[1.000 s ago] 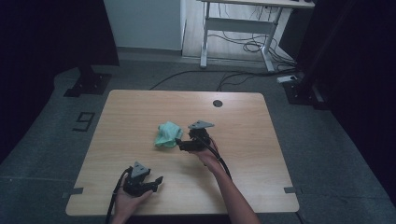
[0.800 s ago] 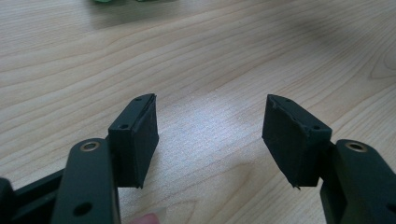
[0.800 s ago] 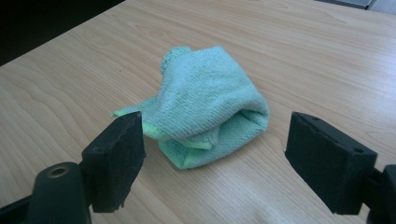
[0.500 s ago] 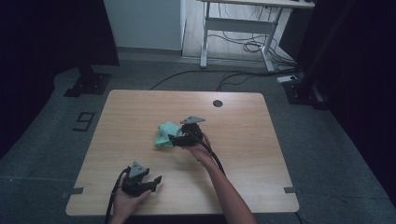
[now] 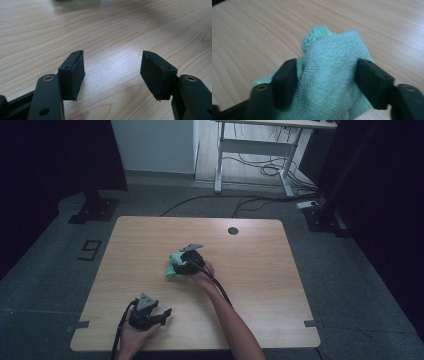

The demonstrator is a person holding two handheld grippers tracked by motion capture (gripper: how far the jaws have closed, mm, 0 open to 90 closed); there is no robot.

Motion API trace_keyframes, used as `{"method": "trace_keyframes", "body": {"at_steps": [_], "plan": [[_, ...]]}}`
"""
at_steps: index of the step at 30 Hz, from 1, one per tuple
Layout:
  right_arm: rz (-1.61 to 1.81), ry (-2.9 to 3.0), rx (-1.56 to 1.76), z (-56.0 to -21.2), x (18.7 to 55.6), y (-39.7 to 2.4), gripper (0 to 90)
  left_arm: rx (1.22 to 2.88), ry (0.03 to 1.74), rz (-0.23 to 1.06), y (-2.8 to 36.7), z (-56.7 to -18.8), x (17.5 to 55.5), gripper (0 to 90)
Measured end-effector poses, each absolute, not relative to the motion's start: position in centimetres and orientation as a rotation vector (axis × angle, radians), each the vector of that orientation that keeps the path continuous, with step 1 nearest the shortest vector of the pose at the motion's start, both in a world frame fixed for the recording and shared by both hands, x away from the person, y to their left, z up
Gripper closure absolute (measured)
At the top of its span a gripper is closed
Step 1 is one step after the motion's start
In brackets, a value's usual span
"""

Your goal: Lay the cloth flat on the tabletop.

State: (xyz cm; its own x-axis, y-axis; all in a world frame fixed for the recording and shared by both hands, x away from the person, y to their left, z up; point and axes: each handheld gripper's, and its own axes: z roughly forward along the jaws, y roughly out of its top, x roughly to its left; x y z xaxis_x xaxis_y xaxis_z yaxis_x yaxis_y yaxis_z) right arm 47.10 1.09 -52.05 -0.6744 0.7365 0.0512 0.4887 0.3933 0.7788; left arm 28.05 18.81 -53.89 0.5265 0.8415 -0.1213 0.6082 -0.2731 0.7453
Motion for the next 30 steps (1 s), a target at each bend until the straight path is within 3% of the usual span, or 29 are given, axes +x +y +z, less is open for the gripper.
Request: {"method": "trace_keyframes", "body": {"at_steps": [9, 13, 19, 30], "plan": [[1.153, 2.400, 1.093, -52.9, 47.4, -0.7, 64.1, 1.999, 1.177, 0.386, 18.7, -54.0, 28.0, 36.2], [1.175, 2.411, 1.110, -53.1, 47.4, -1.4, 72.1, 2.002, 1.180, 0.384, 18.7, -54.1, 28.1, 36.3], [1.198, 2.417, 1.115, -53.1, 47.2, -1.9, 77.1, 2.002, 1.181, 0.385, 18.7, -54.1, 28.1, 36.3], [1.346, 2.381, 1.114, -51.8, 45.4, -4.5, 78.3, 1.998, 1.181, 0.391, 18.7, -54.0, 28.1, 36.4]]}}
